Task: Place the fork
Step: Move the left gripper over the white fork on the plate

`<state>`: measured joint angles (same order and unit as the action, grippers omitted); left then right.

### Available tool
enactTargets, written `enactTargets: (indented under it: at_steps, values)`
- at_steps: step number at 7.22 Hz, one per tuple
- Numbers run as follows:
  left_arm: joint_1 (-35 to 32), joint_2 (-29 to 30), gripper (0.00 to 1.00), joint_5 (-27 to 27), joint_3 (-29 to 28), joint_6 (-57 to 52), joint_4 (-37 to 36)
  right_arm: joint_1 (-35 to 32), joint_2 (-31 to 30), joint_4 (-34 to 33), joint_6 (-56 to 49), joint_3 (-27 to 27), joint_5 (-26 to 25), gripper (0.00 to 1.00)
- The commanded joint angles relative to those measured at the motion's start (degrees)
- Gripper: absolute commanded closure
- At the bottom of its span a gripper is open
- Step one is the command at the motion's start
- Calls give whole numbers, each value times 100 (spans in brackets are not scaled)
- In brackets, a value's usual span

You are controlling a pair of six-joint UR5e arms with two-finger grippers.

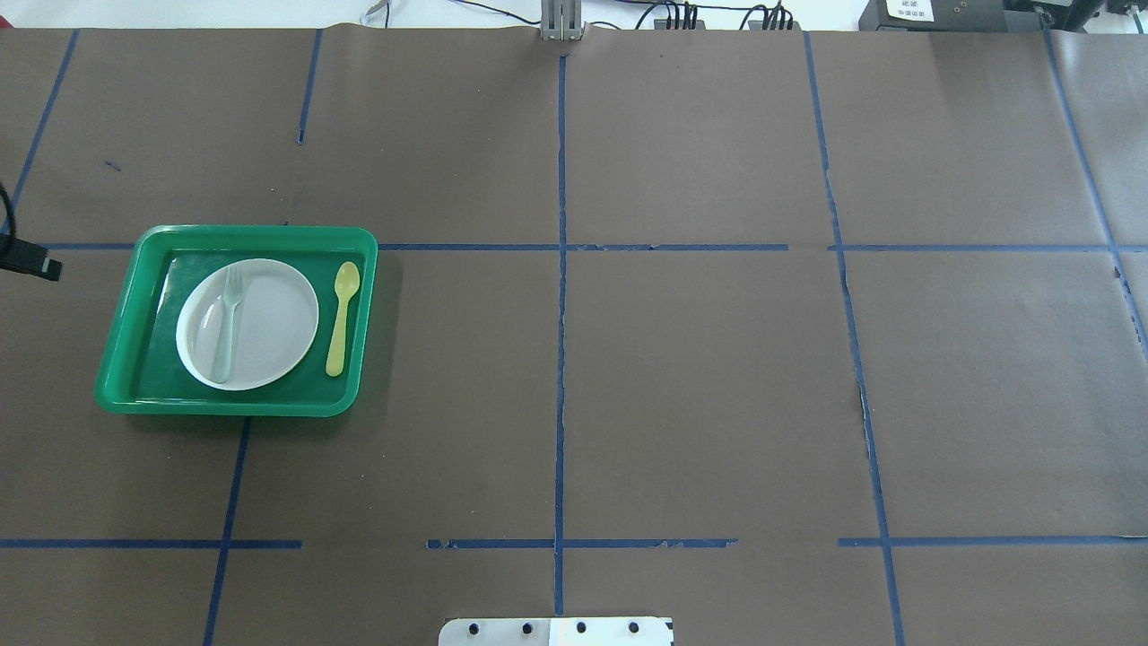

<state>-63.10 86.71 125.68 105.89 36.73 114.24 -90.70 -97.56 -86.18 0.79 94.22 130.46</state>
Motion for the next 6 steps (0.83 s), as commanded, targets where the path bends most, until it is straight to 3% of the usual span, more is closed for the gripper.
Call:
enactTargets:
  at_steps: [1,3,4,6]
  values:
    - [1041,458,0,-753,-103,1506,160,0,0,-4,0,0,6,0]
    - [1545,924,2,-1079,-541,2134,168,0,0,-4,0,0,-3,0]
    - [1712,944,7,-1098,-604,2232,168,0,0,-4,0,0,-3,0]
    - [1932,979,8,-1212,-648,2251,168,0,0,-4,0,0,6,0]
